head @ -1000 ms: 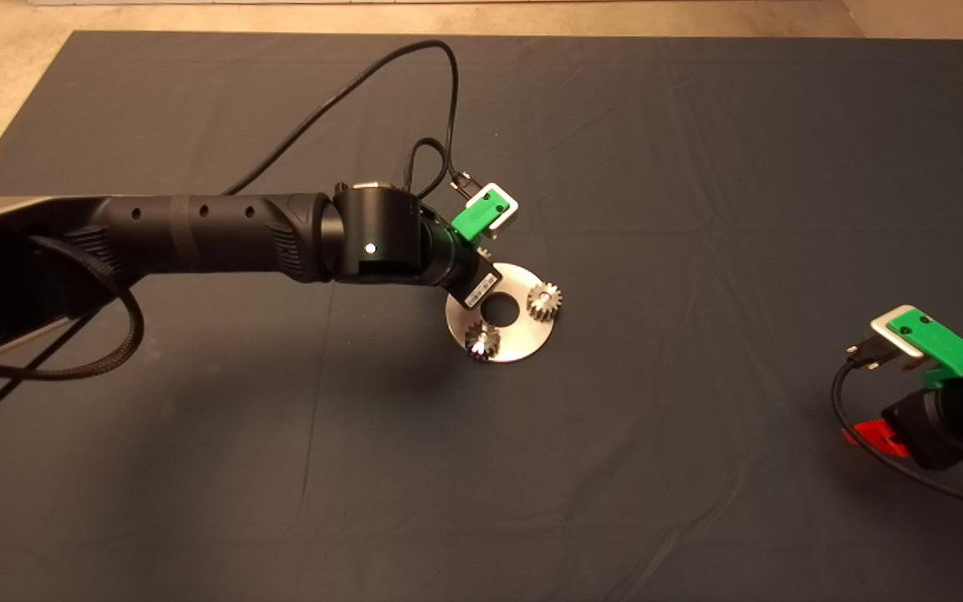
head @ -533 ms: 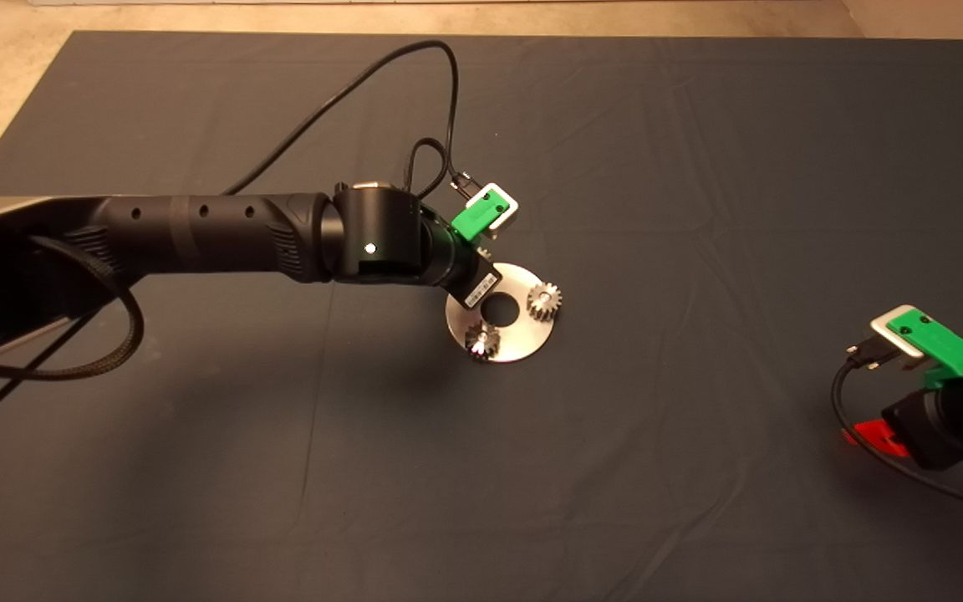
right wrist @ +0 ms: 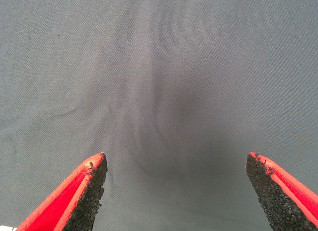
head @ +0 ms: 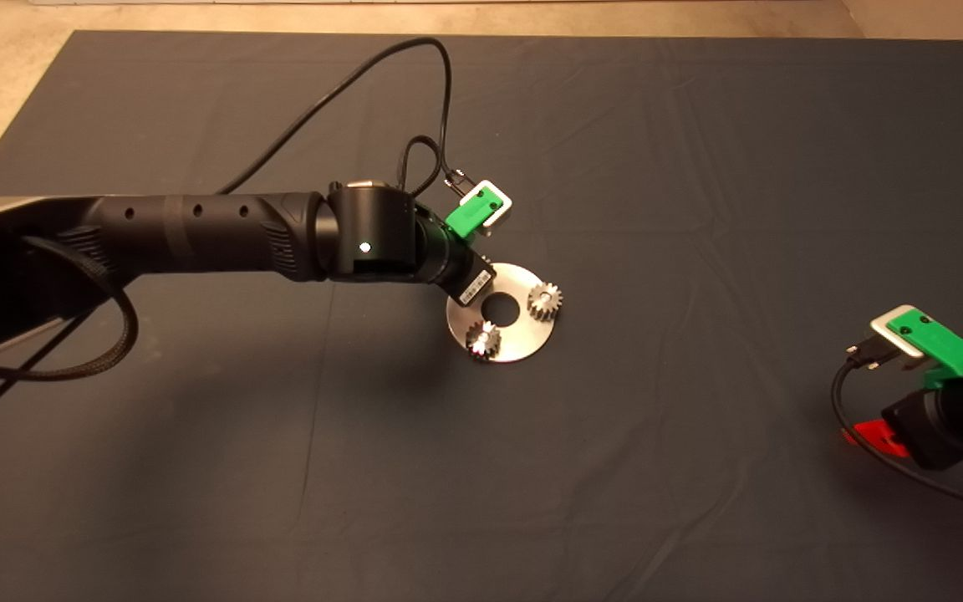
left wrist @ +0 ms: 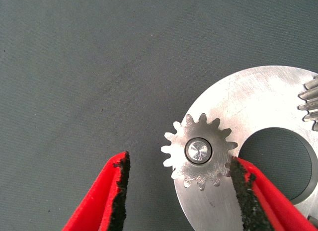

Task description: Install three planetary gears onto the carrier pins

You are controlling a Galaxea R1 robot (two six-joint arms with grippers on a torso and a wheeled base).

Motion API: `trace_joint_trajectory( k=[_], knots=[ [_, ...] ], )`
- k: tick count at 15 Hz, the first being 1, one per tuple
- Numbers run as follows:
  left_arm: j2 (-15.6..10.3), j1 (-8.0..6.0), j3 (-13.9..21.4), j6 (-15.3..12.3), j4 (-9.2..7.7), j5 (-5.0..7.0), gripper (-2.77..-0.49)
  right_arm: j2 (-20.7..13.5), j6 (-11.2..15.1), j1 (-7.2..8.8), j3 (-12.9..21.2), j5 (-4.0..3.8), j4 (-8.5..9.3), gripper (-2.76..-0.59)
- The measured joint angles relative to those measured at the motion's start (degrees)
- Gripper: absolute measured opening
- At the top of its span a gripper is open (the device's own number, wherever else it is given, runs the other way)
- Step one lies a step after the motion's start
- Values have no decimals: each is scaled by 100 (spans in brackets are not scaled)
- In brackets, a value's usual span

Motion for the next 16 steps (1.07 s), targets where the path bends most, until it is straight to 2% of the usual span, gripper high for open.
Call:
trace_joint_trajectory(
  k=[2, 3, 4, 5, 6, 7, 8, 10, 11, 12, 14, 15, 16],
  knots=[
    [-46, -2, 41, -5, -30, 27, -192, 33, 0, -1, 0, -5, 1, -129],
    [-99, -15, 96, -5, -160, 33, -192, 125, 2, 2, 0, -9, 1, -129],
    [-190, -71, 190, -8, -425, 83, -192, 280, 4, 4, 0, -31, 1, -129],
    [-324, -180, 335, -41, -652, 175, -192, 527, 68, 4, 0, -50, 8, -129],
    [-506, -309, 569, -136, -791, 273, -192, 915, 146, 13, -2, -55, 23, -129],
    [-717, -440, 923, -281, -866, 455, -192, 1423, 352, 18, -2, -49, 48, -129],
    [-929, -541, 1378, -488, -946, 715, -192, 1933, 611, 20, -2, -38, 87, -129],
    [-1330, -590, 2402, -1005, -1118, 1393, -192, 2842, 1223, 66, -2, 9, 175, -129],
    [-1556, -610, 2927, -1360, -1209, 1629, -192, 3249, 1617, 87, -2, 6, 220, -129],
    [-1800, -651, 3360, -1824, -1292, 1735, -192, 3607, 2001, 90, -2, 9, 288, -129],
    [-2376, -679, 3909, -2743, -1378, 1772, -192, 4175, 2719, -43, -41, 9, 371, -129],
    [-2602, -631, 4068, -3052, -1456, 1832, -192, 4325, 2903, -119, -76, 26, 404, -129],
    [-2734, -497, 4172, -3243, -1480, 1862, -192, 4390, 3005, -169, -113, 30, 414, -129]
  ],
)
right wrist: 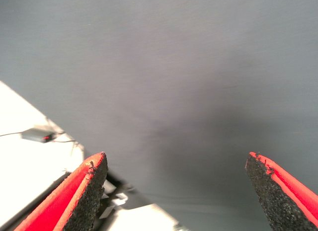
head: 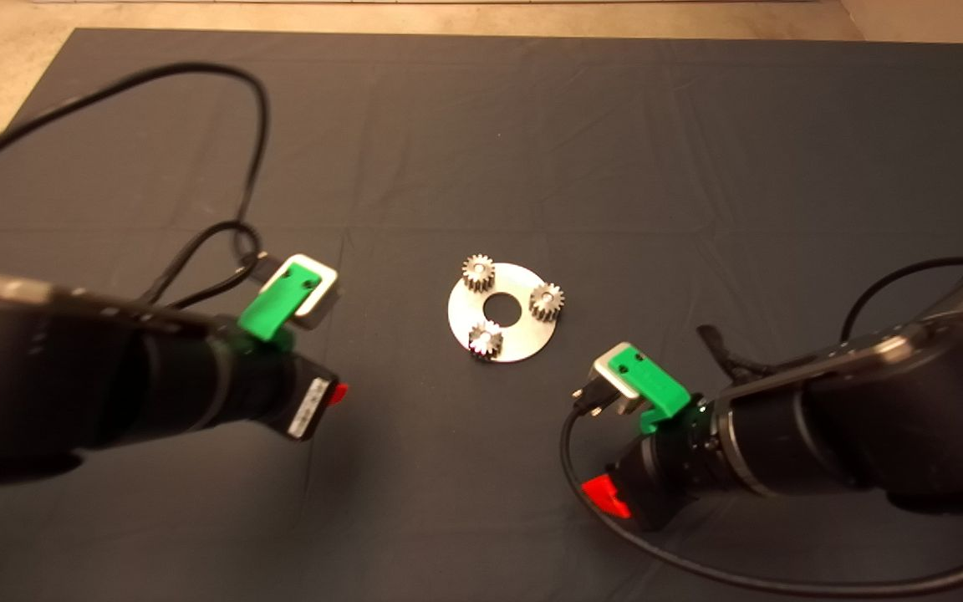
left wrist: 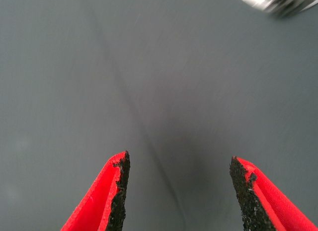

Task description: Install three planetary gears onto the carrier pins

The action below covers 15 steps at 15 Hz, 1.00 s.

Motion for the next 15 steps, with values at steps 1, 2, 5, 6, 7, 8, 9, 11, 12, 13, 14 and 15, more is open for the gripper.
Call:
trace_joint_trajectory(
  k=[1, 2, 5, 6, 7, 8, 9, 11, 12, 13, 14, 15],
  knots=[
    [-25, 191, 68, -74, -61, 14, -192, 6, 92, -23, -32, -13, 3, -129],
    [4, 457, 117, -101, -61, -33, -192, 8, 133, -47, -49, -26, 9, -129],
    [-36, 1491, 192, -279, -120, -48, -192, 8, 240, -253, -51, -55, 18, -129],
    [-89, 1635, 216, -313, -171, -32, -192, 12, 257, -356, -51, -25, 18, -129],
    [-105, 1640, 237, -334, -176, -28, -192, -23, 272, -482, -49, -22, 18, -129],
    [-74, 1637, 244, -347, -158, -28, -192, -94, 290, -620, -45, -22, 19, -129],
    [-14, 1640, 247, -367, -158, -35, -192, -195, 300, -741, -43, -36, 19, -129],
    [28, 1640, 252, -493, -124, -32, -192, -372, 320, -836, -27, -55, 18, -129],
    [54, 1640, 258, -522, -110, -30, -192, -419, 323, -854, -11, -55, 18, -129],
    [109, 1642, 258, -538, -97, -30, -192, -436, 323, -876, 9, -55, 18, -129],
    [151, 1640, 260, -583, -81, -33, -192, -443, 326, -891, 39, -50, 18, -129],
    [184, 1640, 266, -607, -70, -35, -192, -466, 328, -913, 54, -50, 16, -129]
  ],
)
